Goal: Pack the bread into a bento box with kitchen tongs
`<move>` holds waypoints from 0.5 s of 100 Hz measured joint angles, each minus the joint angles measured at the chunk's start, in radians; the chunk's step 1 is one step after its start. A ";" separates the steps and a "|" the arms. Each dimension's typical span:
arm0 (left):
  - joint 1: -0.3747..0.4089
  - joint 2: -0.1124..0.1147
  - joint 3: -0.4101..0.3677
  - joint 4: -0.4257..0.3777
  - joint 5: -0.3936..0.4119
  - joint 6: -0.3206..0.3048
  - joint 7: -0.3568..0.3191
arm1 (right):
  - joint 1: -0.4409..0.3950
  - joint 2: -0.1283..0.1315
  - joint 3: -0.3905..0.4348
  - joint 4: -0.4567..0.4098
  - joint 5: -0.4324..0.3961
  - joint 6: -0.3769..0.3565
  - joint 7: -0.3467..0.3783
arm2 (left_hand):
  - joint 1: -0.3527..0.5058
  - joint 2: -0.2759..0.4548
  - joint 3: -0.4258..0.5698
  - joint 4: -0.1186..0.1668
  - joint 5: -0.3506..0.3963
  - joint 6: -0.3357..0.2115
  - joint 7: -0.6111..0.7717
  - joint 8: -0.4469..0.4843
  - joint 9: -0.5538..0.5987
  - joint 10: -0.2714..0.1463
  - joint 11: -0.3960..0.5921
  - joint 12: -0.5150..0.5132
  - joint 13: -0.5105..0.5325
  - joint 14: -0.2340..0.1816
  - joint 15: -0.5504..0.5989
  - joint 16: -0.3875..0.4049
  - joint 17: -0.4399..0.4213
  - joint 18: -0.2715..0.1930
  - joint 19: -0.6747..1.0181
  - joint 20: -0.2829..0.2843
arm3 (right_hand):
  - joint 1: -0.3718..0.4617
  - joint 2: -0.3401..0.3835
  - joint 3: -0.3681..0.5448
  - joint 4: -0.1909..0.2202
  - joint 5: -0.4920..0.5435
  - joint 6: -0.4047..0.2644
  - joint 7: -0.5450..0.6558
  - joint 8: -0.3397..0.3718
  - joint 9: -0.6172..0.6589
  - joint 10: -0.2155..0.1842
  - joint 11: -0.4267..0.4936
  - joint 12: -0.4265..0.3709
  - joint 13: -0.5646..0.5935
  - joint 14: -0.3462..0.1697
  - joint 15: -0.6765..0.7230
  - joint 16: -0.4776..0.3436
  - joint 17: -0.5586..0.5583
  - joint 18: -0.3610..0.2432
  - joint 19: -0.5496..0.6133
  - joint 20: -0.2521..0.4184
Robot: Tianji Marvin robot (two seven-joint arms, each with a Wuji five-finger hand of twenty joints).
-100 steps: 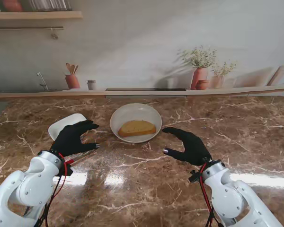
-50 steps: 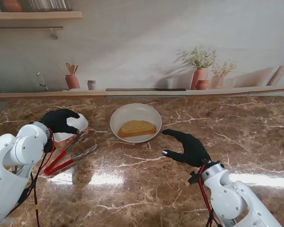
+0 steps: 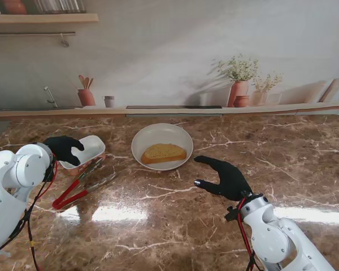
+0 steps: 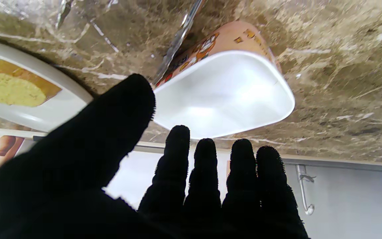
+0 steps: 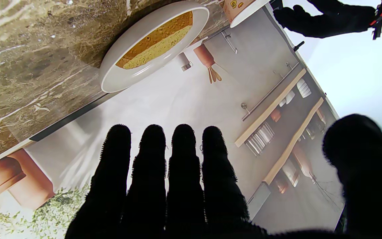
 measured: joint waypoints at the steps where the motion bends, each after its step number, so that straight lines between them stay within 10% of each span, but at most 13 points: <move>1: 0.000 0.000 0.000 0.002 0.001 0.000 -0.001 | 0.000 0.000 0.000 0.000 0.001 0.000 0.000 | 0.000 0.000 0.000 0.000 0.000 0.000 0.000 0.000 0.000 0.000 0.000 0.000 0.000 0.000 0.000 0.000 0.000 -0.001 0.000 0.000 | 0.000 0.000 0.000 0.000 0.000 0.000 0.000 0.000 0.000 0.000 0.000 0.000 0.000 0.000 0.000 0.000 0.000 0.000 0.000 0.000; 50: -0.029 0.009 0.033 0.114 0.048 -0.049 0.005 | -0.001 0.000 -0.006 0.000 0.017 0.025 0.005 | 0.030 0.000 0.000 0.000 -0.004 -0.028 0.066 0.030 0.000 -0.023 0.010 0.011 0.011 -0.014 0.010 0.032 -0.001 -0.015 0.000 0.000 | 0.001 0.002 -0.008 0.000 0.000 0.000 0.001 0.000 0.001 0.000 0.000 0.012 0.010 0.000 0.002 0.000 0.000 0.001 0.005 0.001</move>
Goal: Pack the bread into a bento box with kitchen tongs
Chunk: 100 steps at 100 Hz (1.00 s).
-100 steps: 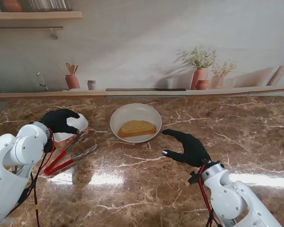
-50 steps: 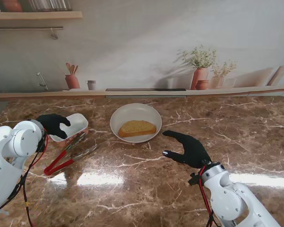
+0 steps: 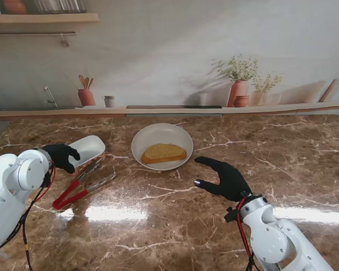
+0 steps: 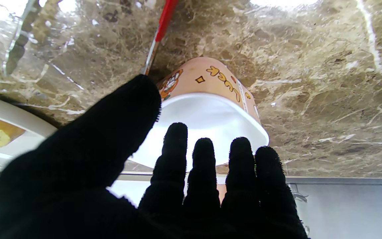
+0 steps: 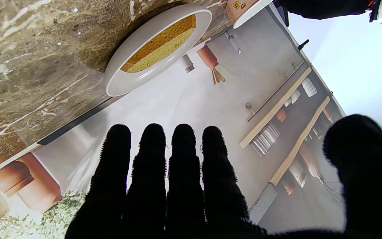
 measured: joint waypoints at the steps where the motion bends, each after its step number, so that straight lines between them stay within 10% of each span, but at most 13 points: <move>1: -0.001 0.000 0.001 0.002 0.001 -0.001 0.001 | 0.000 0.000 0.000 0.000 0.000 0.000 0.000 | 0.000 0.000 0.000 0.000 0.000 -0.001 0.002 0.003 0.000 0.000 0.000 0.000 0.000 0.000 0.000 0.001 0.000 0.000 0.000 0.000 | 0.000 0.000 0.000 0.000 0.000 0.000 0.000 0.000 0.000 0.000 0.000 0.000 0.000 0.000 0.000 0.000 0.000 0.000 0.000 0.000; 47: -0.040 0.001 0.061 0.095 0.026 -0.031 0.082 | -0.003 0.000 0.001 -0.002 0.000 0.009 0.008 | -0.019 -0.022 0.011 0.000 -0.001 -0.049 0.223 0.135 0.085 -0.015 0.054 0.099 0.059 -0.001 0.064 0.103 0.001 -0.001 0.045 0.026 | 0.000 0.006 -0.004 0.000 0.000 0.000 0.000 0.000 0.010 0.000 0.003 0.009 0.000 0.000 0.000 0.000 0.000 0.000 0.000 0.000; 80: -0.084 -0.004 0.125 0.214 0.032 -0.030 0.262 | -0.004 0.002 -0.002 -0.003 0.005 0.017 0.028 | -0.021 -0.023 0.052 -0.013 0.005 -0.104 0.369 0.260 0.200 -0.031 0.125 0.193 0.156 0.001 0.177 0.207 0.041 0.024 0.127 0.124 | 0.002 0.010 -0.006 0.000 0.000 0.000 0.000 0.000 0.010 0.000 0.003 0.011 0.000 0.000 0.000 0.000 0.001 0.000 0.001 0.001; 87: -0.092 -0.007 0.138 0.240 0.034 -0.029 0.313 | -0.004 0.003 -0.003 -0.004 0.006 0.021 0.033 | -0.002 -0.040 0.051 -0.067 0.053 -0.144 0.421 0.271 0.256 -0.038 0.149 0.217 0.199 0.004 0.201 0.233 0.067 0.039 0.157 0.150 | 0.002 0.010 -0.009 0.000 0.000 0.000 0.000 0.000 0.011 0.000 0.003 0.011 0.000 0.000 0.000 0.000 0.001 0.000 0.001 0.001; 100: -0.109 -0.009 0.162 0.263 0.029 -0.027 0.318 | -0.003 0.003 -0.007 -0.004 0.008 0.029 0.039 | 0.066 -0.054 -0.016 -0.078 0.122 -0.206 0.506 0.258 0.350 -0.042 0.160 0.330 0.250 0.016 0.250 0.274 0.099 0.064 0.198 0.201 | 0.002 0.012 -0.014 0.000 0.000 0.000 0.000 0.000 0.025 0.000 0.009 0.011 0.000 0.000 0.001 0.000 0.001 0.000 0.001 0.001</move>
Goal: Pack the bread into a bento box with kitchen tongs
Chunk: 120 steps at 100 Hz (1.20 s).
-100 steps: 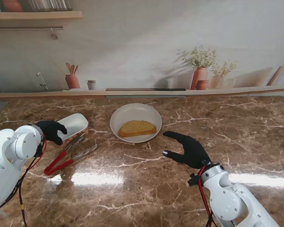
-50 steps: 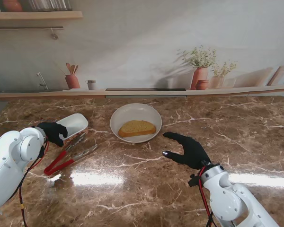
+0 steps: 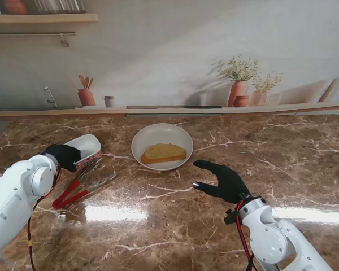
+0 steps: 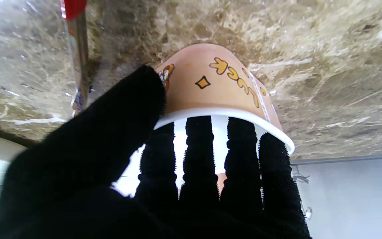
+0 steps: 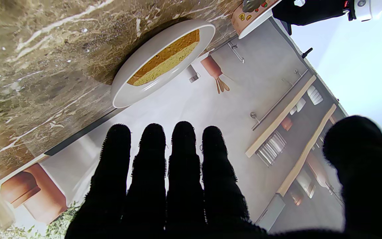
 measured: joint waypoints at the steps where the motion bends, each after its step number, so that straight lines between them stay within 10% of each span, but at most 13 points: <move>1: -0.002 0.000 0.003 0.002 -0.001 0.001 0.000 | 0.000 0.000 0.000 0.000 0.000 0.001 0.000 | 0.002 0.000 -0.009 0.000 0.004 -0.006 0.011 -0.002 0.013 0.000 -0.001 0.015 0.014 0.002 0.005 0.002 0.002 0.002 0.007 0.002 | 0.000 0.002 0.000 0.000 0.000 0.000 0.000 0.000 0.000 0.000 0.000 0.000 0.000 0.000 0.000 0.000 0.000 0.000 0.000 0.000; 23: -0.031 -0.012 0.044 0.057 -0.028 0.034 0.087 | 0.001 0.000 -0.004 0.000 0.001 0.008 0.003 | 0.033 -0.010 -0.022 -0.029 0.172 -0.023 0.069 -0.164 0.306 0.007 -0.203 0.177 0.163 0.036 0.088 0.035 0.091 0.041 0.079 0.035 | 0.011 0.008 -0.004 0.006 0.000 0.000 0.000 0.000 0.010 0.000 0.001 0.001 0.000 0.000 0.007 0.000 0.000 0.002 0.011 0.000; 45: -0.003 -0.029 -0.016 0.025 -0.022 0.044 0.109 | 0.001 0.000 -0.004 0.000 0.000 0.008 0.001 | 0.033 0.000 -0.022 -0.031 0.178 -0.018 0.067 -0.114 0.368 0.027 -0.219 0.170 0.234 0.048 0.112 0.035 0.139 0.052 0.104 0.035 | 0.011 0.008 -0.005 0.006 0.000 0.000 0.000 0.000 0.010 0.000 0.001 0.001 0.000 0.000 0.007 0.000 0.000 0.002 0.011 0.000; 98: 0.230 -0.032 -0.187 -0.444 0.086 -0.024 0.123 | -0.007 -0.006 0.012 0.006 -0.009 -0.009 -0.044 | 0.030 0.005 -0.021 -0.033 0.200 -0.015 0.043 -0.072 0.416 0.031 -0.232 0.182 0.286 0.048 0.118 0.035 0.190 0.082 0.178 0.062 | 0.011 0.010 -0.005 0.006 0.000 0.000 0.000 0.000 0.011 0.000 0.001 0.007 0.000 0.001 0.007 0.000 0.000 0.002 0.011 0.001; 120: 0.364 -0.045 -0.170 -0.587 0.097 -0.041 0.228 | -0.019 -0.010 0.023 0.004 -0.010 -0.014 -0.071 | 0.029 -0.012 0.000 -0.033 0.213 -0.009 0.041 -0.072 0.436 0.031 -0.231 0.182 0.307 0.048 0.125 0.035 0.206 0.091 0.194 0.069 | 0.011 0.010 -0.006 0.006 0.001 0.000 0.000 0.000 0.011 0.000 0.001 0.012 0.000 0.001 0.007 0.000 0.000 0.002 0.011 0.001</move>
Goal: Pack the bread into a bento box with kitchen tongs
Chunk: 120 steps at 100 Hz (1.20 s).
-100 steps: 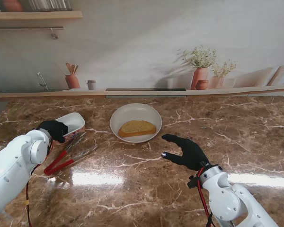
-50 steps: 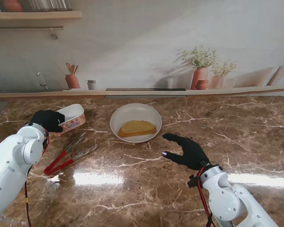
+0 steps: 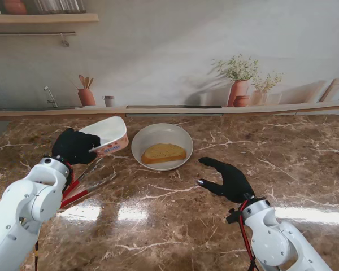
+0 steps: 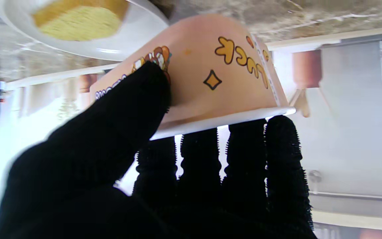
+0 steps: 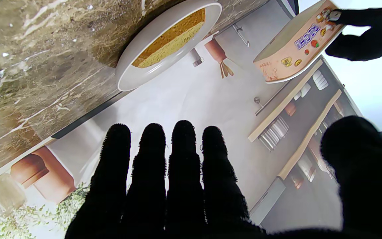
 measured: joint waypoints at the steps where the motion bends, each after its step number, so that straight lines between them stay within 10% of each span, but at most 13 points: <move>1: 0.008 -0.001 0.000 -0.008 0.001 -0.003 -0.001 | -0.001 0.000 0.001 0.000 0.000 0.000 -0.001 | 0.000 0.000 0.000 0.000 0.000 0.000 0.000 0.000 0.000 0.000 0.000 0.000 0.000 0.000 0.000 0.000 0.002 0.000 0.000 0.000 | 0.000 0.000 0.000 0.000 0.000 0.000 0.000 0.000 0.000 0.000 0.000 0.000 0.000 0.000 0.000 0.000 0.000 0.000 0.000 0.000; 57: 0.257 0.000 0.112 -0.164 0.095 -0.127 0.071 | -0.004 -0.005 0.004 0.007 0.006 -0.010 -0.030 | 0.000 -0.009 0.010 0.000 0.014 0.004 -0.010 -0.002 0.000 0.000 -0.005 0.000 0.000 0.000 0.000 0.000 0.007 0.001 0.002 0.000 | 0.000 0.000 0.000 0.000 0.000 0.000 0.000 0.000 0.000 0.000 0.000 0.000 0.000 0.000 0.000 0.000 0.000 0.008 0.000 0.000; 120: 0.198 0.023 0.308 -0.033 0.127 -0.162 0.098 | 0.002 -0.010 0.000 0.012 0.007 -0.004 -0.042 | -0.011 -0.010 0.012 0.000 0.017 0.004 -0.010 -0.029 0.000 -0.001 -0.011 0.000 0.011 0.000 0.006 0.000 0.018 0.010 0.051 0.016 | 0.000 0.000 0.000 0.000 0.000 0.000 0.000 0.000 0.000 0.000 0.000 0.000 0.000 0.000 0.000 0.000 0.000 0.008 0.000 0.000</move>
